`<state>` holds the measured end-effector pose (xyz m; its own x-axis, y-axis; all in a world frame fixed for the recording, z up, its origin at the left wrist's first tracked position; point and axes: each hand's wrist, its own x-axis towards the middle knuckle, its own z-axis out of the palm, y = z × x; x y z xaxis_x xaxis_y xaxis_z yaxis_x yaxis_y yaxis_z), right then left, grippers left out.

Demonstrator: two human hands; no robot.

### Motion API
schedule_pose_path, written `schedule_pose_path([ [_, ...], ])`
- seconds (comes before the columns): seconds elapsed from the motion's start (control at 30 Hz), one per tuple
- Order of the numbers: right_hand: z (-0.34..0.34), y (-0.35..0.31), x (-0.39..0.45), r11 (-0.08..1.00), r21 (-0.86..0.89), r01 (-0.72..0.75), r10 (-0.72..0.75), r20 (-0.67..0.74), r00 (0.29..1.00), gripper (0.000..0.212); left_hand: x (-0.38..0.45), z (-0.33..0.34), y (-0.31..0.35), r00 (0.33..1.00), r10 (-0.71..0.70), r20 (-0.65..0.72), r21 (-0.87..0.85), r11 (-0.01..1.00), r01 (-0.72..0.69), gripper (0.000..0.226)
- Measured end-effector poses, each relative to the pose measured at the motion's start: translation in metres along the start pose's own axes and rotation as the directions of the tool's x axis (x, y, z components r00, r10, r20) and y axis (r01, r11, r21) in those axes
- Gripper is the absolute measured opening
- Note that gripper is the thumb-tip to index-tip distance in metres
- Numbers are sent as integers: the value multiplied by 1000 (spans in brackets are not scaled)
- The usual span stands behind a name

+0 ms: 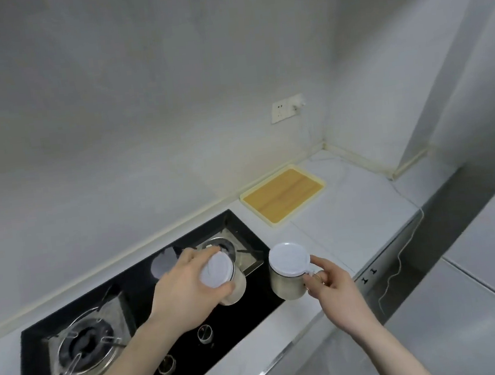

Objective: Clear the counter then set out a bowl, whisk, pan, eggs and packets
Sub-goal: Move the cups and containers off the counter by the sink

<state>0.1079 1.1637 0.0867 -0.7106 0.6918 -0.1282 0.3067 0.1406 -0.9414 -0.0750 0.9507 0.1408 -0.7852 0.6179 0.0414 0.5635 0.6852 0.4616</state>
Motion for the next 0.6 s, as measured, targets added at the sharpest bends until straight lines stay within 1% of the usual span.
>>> schedule_pose_path([
  [0.13,-31,6,46,1000,-19,-22,21,-57,998,37,54,19,28,998,31,55,22,999,-32,73],
  [0.23,-56,13,81,999,16,-28,29,-64,998,38,89,38,53,998,26,62,39,999,-29,74],
  [0.37,-83,25,134,998,24,-55,55,-7,998,42,129,68,82,999,9,52,72,997,-13,76],
  [0.6,-138,27,225,999,3,-35,34,170,985,41,172,120,132,991,-133,-16,6,991,133,80],
])
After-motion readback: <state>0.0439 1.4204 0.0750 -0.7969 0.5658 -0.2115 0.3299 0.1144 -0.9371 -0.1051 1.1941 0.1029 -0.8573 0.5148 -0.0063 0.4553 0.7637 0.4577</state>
